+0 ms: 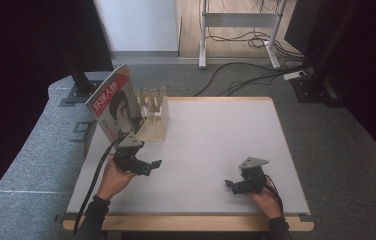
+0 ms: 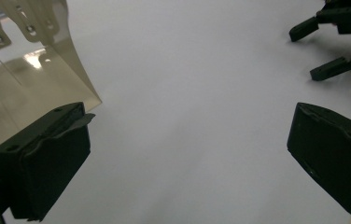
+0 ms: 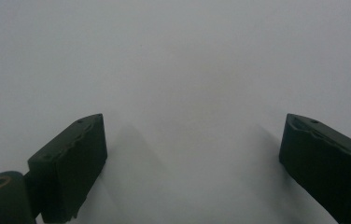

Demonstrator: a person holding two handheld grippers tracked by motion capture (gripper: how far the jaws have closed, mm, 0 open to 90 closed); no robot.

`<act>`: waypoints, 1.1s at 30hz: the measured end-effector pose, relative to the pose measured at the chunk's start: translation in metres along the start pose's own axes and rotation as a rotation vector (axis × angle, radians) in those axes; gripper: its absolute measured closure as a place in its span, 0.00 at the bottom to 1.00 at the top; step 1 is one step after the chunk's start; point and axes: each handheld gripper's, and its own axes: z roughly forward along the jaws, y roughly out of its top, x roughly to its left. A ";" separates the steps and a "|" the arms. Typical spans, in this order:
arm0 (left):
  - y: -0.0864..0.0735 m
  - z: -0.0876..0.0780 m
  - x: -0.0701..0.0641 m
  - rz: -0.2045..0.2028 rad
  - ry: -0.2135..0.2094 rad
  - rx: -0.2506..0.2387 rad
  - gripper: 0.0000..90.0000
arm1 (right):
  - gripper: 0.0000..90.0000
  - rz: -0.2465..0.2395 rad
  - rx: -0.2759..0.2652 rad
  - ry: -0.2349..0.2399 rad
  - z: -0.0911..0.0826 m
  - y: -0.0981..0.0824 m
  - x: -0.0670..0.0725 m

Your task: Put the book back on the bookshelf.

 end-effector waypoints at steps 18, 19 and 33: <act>-0.049 0.045 -0.003 -0.023 -0.016 0.073 0.00 | 0.08 0.002 0.000 -0.001 0.000 0.000 0.000; -0.053 0.048 -0.004 -0.028 -0.019 0.076 0.00 | 0.08 0.002 0.000 -0.002 0.000 0.000 0.000; -0.070 0.065 -0.010 -0.001 0.069 0.172 0.00 | 0.08 0.001 0.000 -0.004 0.000 0.000 0.000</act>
